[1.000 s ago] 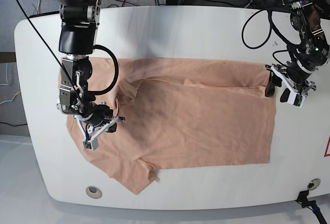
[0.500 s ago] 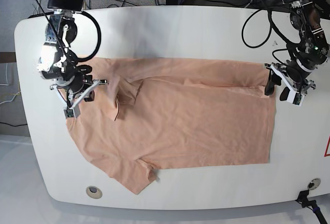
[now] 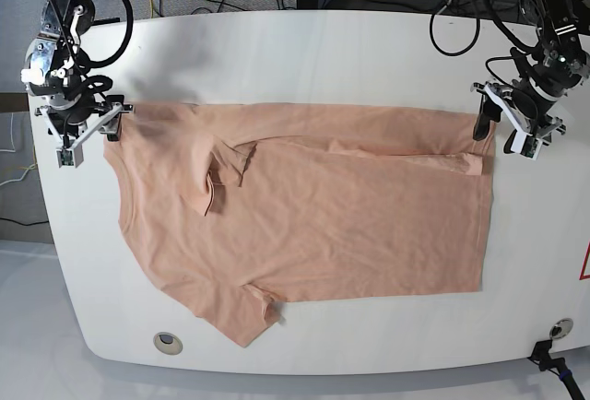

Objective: Fold the T-shirt properly

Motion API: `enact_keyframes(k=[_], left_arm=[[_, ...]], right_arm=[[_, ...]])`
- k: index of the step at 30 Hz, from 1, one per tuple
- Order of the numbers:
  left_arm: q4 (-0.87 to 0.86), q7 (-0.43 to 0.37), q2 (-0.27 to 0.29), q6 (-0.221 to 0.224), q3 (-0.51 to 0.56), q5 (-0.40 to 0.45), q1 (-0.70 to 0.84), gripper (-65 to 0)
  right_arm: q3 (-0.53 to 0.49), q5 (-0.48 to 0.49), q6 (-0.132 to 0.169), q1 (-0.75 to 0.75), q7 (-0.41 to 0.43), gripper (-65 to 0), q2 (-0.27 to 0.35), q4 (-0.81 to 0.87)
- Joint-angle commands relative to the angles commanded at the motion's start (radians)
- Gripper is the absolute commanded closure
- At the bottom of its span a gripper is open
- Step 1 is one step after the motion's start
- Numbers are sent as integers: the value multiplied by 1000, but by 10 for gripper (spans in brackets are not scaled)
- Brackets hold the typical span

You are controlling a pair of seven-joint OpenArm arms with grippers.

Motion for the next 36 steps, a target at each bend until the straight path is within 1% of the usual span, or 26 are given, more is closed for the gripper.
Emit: enact_keyframes(k=[3,9,10,11,13,14,15,17,21,22,25,26,27,31,33,34,36], left_arm=[[0,0,0,0,-26,0,11,-363],[0,0,-2,0,-26,0,12,-363],[0,0,-9,0,-26,0,12,-363],[0,0,-12,0,-26,0,12,-363],[0,0,-14,0,-26,0,12,-363],[0,0,-14,0,-26,0,12,-363],[0,0,-14,0,-26,0,12,-363],[0,0,-14,0,-26,0,12,-363],[-2,0,-14,0,-26,0,11,-363],[-3,0,-14,0,-26,0,9,-363],[-6,0,-14,0,-26,0,9,-363],[-6,0,-14,0,-26,0,9,-362],[-8,0,-14,0,-26,0,8,-360],[-46,2,-14,0,-28,2,-18,-359],[-94,2,-14,0,-28,2,-40,-362],[-114,2,-14,0,-28,2,-49,-363],[-153,2,-14,0,-26,2,-63,-363]], right_arm=[[0,0,0,-2,34,-377,-3,-43],[-3,3,0,-2,98,-377,-6,-147],[-3,3,0,-2,109,-377,-6,-164],[-5,5,6,0,114,-377,-6,-180],[-5,2,51,2,115,-377,-8,-195],[-5,2,61,2,115,-377,-8,-195],[-5,2,66,2,115,-377,-17,-195],[-5,0,66,2,115,-377,-31,-195],[-6,0,66,2,115,-376,-37,-195],[-6,0,66,2,115,-375,-48,-196],[-6,0,66,3,115,-371,-55,-196],[-6,0,66,3,115,-358,-55,-196],[-6,0,66,3,115,-326,-57,-196],[-6,0,66,3,115,-113,-58,-196],[-6,0,66,2,115,-57,-58,-196],[-6,0,66,2,115,-45,-58,-196],[-6,0,66,0,115,-44,-58,-196]])
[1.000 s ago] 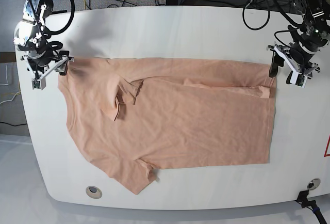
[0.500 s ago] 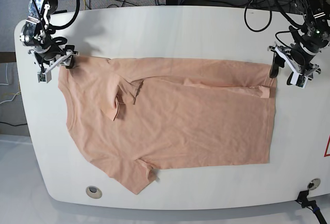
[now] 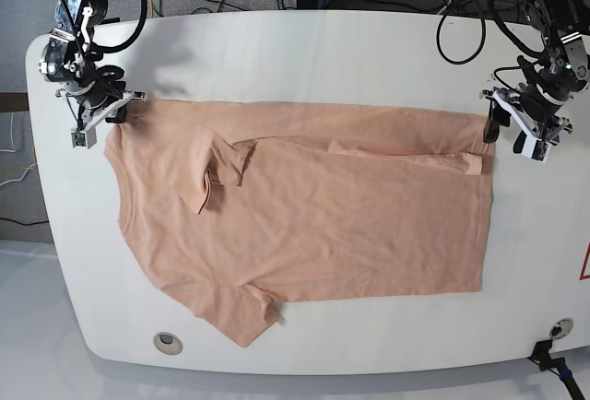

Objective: Fold the T-shirt properly

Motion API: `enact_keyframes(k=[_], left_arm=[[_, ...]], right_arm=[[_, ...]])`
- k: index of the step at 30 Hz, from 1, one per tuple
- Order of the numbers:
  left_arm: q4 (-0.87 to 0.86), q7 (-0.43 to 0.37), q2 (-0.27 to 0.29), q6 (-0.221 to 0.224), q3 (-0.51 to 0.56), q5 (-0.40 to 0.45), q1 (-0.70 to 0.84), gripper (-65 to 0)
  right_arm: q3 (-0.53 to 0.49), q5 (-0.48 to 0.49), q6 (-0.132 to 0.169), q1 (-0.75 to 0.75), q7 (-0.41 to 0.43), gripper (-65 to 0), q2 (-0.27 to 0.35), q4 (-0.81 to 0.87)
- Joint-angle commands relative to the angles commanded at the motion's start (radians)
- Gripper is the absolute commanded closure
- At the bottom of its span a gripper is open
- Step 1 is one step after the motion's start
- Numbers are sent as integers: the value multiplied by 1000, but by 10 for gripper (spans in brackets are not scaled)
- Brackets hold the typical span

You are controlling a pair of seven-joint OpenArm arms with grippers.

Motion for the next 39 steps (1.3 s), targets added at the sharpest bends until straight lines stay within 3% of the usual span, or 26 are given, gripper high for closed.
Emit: enact_keyframes(k=[19,24,26,29,30,33,39], left_arm=[[-187,-3,5,0,61,-2,-28,-360],[-226,-48,5,0,63,0,-28,-356],[-235,-49,5,0,63,0,-28,-283],[-236,-49,5,0,63,2,-26,-34],[-236,-48,5,0,63,9,-26,0],[-232,-48,6,0,63,61,-21,0],[-167,-44,6,0,61,66,43,0]], right_arm=[[0,9,0,0,0,-43,0,0],[0,9,0,0,0,-43,0,0],[0,9,0,0,0,-43,-3,0],[0,2,0,2,0,-41,-28,2],[0,2,0,2,0,-41,-31,2],[-2,8,0,0,-2,0,-34,3],[-2,11,0,-31,-35,0,-35,17]])
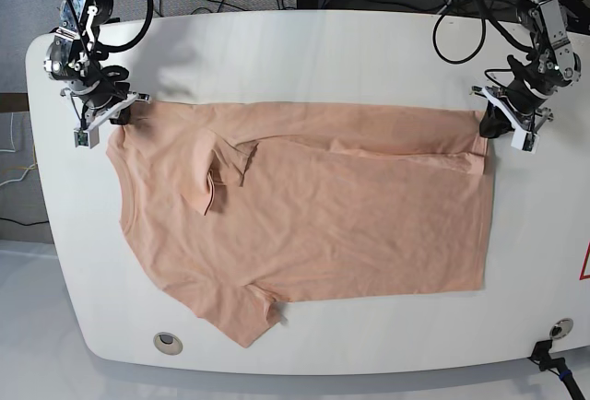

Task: Fold the T-shirt properly
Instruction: 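Pinch the shirt edge again with both grippers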

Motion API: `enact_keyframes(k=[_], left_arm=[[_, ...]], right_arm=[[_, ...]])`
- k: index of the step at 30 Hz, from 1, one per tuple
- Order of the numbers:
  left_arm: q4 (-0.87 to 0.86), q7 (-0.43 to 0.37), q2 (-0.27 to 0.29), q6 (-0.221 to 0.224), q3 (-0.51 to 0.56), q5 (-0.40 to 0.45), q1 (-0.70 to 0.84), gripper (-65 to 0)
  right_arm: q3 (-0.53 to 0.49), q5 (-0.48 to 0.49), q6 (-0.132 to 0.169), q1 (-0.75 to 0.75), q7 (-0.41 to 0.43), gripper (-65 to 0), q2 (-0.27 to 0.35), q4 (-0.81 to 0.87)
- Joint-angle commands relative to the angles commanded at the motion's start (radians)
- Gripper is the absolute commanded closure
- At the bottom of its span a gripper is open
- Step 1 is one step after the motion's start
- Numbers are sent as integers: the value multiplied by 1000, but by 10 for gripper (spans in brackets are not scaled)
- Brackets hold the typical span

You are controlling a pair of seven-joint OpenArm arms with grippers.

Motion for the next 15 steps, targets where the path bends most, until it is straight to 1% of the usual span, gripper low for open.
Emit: enact_keyframes(k=[1,4,7,11,13,15], left_arm=[[31,0,0,0,0,0,31,0],[117,2,0,0,0,0,110,0],[184,2,0,0,0,0,175,0],[207,2,-6,0,-2,0,230,0],[207,2,-8,0,-3,0,253,0],[209,2,-28,0,-5,0,275,0]], right_arm=[[2,0,0,-12,-8,0,-2,15],[2,-11,0,-69,-14,0,-35,75],[2,-11,0,-133,-32,0,-54,123],[6,-11,-3,-221,-40,0,-75,189],[8,-11,-5,-267,-40,0,-75,226],[8,-11,-6,-304,-40,0,-75,255]])
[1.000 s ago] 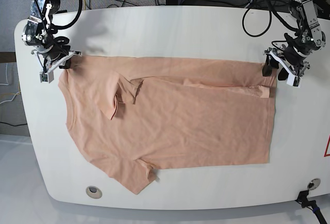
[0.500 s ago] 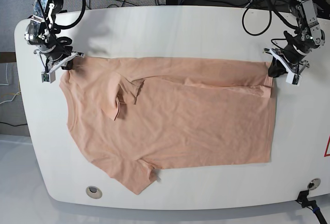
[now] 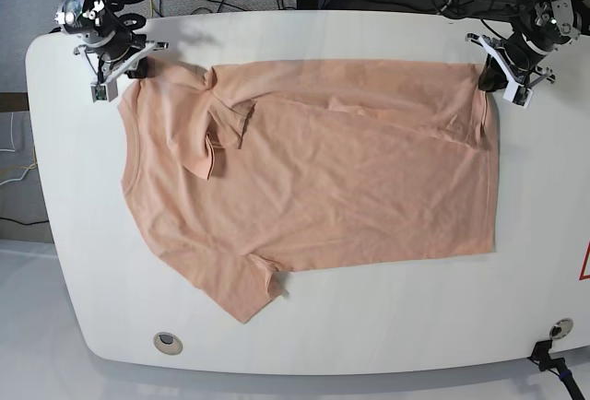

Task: Fold the T-shirt properly
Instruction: 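Pinch the shirt edge again with both grippers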

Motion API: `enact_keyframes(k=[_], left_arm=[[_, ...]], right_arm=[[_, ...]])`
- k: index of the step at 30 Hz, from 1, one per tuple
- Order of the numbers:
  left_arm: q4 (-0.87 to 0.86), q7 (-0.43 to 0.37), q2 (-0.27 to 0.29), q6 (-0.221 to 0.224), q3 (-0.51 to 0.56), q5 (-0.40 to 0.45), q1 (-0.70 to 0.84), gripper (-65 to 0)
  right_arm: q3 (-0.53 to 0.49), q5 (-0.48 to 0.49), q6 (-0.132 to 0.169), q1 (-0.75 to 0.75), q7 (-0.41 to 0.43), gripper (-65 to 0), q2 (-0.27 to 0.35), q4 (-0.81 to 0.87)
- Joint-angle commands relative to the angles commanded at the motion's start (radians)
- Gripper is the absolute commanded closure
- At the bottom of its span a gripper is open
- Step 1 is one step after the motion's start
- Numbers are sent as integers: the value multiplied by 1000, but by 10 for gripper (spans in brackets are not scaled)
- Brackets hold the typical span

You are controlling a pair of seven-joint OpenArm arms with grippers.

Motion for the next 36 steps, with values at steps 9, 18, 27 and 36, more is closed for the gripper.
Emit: enact_keyframes(k=[9,18,27,36], left_arm=[[37,0,-32,0,-66,0,49,0],[98,0,-32,0,-69,5,71,0],[112,0,-32,0,-71,5,71,0],[130,0,-32,0,-74,2,71,-234]], right_arm=[[2,0,0,-84,0,0,8,15],[35,-2,5,-86,0,0,9,15],[34,0,5,-86,0,-96,9,15],[35,8,5,-101,0,-251,9,149]])
